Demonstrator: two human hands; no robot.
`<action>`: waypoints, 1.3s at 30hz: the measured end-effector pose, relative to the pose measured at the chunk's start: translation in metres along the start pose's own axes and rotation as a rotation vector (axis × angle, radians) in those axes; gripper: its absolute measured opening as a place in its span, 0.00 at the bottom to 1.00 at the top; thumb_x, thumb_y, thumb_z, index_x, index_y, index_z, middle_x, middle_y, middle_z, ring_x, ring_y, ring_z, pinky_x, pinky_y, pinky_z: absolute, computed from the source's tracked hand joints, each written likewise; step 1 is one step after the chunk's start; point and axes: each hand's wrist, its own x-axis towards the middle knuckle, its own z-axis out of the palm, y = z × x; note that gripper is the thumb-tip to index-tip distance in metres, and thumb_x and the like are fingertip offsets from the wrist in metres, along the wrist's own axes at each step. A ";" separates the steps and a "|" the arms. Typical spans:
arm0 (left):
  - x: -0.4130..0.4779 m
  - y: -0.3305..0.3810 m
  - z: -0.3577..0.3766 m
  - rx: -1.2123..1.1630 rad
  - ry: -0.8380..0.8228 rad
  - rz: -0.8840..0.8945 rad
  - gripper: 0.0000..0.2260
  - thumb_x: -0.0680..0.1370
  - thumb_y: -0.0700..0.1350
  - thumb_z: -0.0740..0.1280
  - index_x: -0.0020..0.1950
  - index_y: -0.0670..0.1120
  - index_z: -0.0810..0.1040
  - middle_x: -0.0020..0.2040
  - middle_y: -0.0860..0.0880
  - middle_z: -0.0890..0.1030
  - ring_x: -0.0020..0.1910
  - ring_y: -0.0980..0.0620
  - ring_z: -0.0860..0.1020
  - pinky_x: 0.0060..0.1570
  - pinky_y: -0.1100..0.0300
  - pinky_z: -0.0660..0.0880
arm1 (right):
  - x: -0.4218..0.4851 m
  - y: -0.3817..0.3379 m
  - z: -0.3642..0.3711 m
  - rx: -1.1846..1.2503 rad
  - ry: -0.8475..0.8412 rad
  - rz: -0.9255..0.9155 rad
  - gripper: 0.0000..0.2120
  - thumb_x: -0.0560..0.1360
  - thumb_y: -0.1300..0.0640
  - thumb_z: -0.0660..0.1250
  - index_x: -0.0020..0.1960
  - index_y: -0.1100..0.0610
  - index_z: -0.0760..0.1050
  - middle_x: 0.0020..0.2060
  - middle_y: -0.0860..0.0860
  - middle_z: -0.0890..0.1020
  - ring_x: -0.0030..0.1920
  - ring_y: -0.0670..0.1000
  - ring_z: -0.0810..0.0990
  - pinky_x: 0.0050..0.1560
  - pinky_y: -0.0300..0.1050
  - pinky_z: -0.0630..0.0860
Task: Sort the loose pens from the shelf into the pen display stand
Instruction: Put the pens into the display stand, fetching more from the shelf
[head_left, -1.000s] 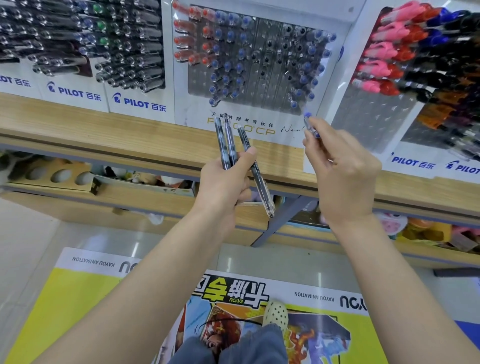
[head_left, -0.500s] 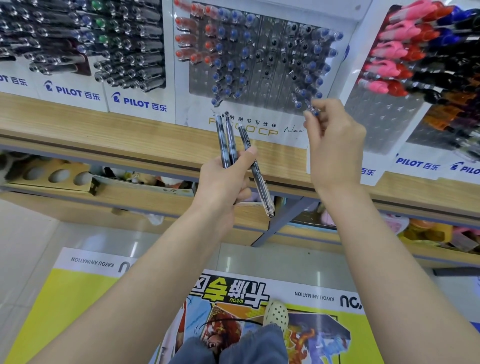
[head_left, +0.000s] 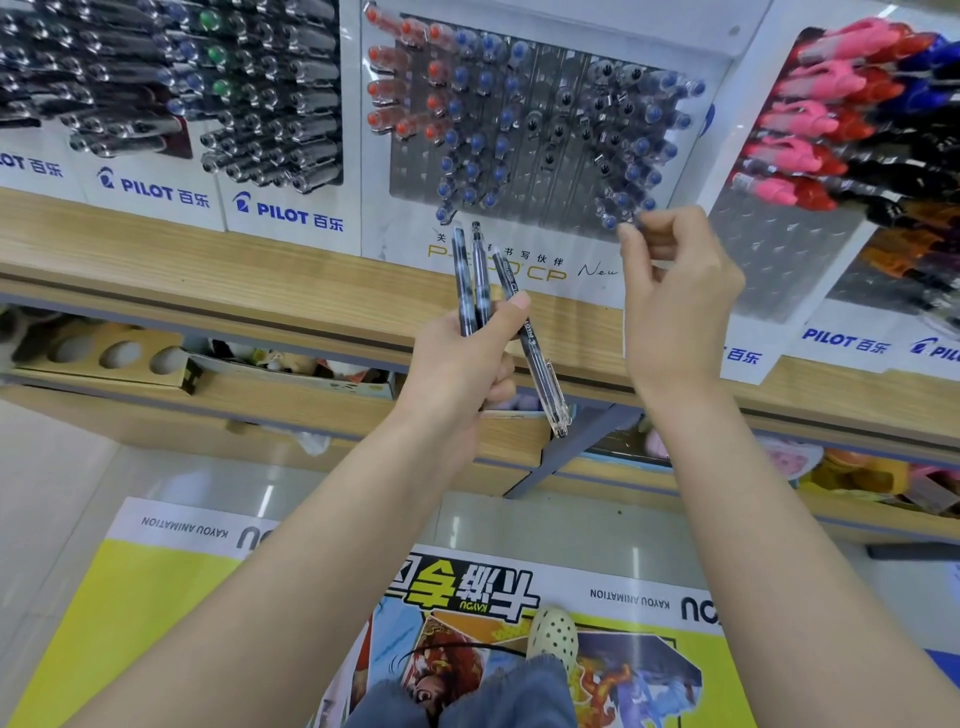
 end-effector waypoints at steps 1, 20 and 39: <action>0.000 0.000 0.000 0.003 0.000 -0.002 0.08 0.78 0.46 0.67 0.48 0.42 0.74 0.36 0.46 0.63 0.23 0.56 0.58 0.20 0.68 0.59 | 0.000 -0.002 0.000 0.026 -0.008 0.036 0.07 0.77 0.58 0.64 0.50 0.61 0.75 0.41 0.47 0.77 0.41 0.45 0.76 0.43 0.31 0.72; -0.003 0.000 0.006 -0.076 0.065 -0.054 0.08 0.82 0.43 0.58 0.54 0.41 0.75 0.42 0.52 0.82 0.21 0.57 0.60 0.27 0.63 0.59 | -0.055 -0.023 -0.037 0.376 -0.717 0.511 0.04 0.76 0.54 0.65 0.51 0.50 0.74 0.37 0.51 0.80 0.27 0.41 0.73 0.28 0.33 0.71; -0.022 0.009 0.011 -0.255 0.092 -0.148 0.08 0.82 0.39 0.56 0.54 0.40 0.73 0.32 0.48 0.73 0.22 0.56 0.65 0.19 0.66 0.64 | -0.009 -0.040 -0.050 0.022 -0.107 -0.137 0.13 0.77 0.55 0.64 0.58 0.61 0.78 0.42 0.52 0.81 0.40 0.47 0.81 0.45 0.38 0.77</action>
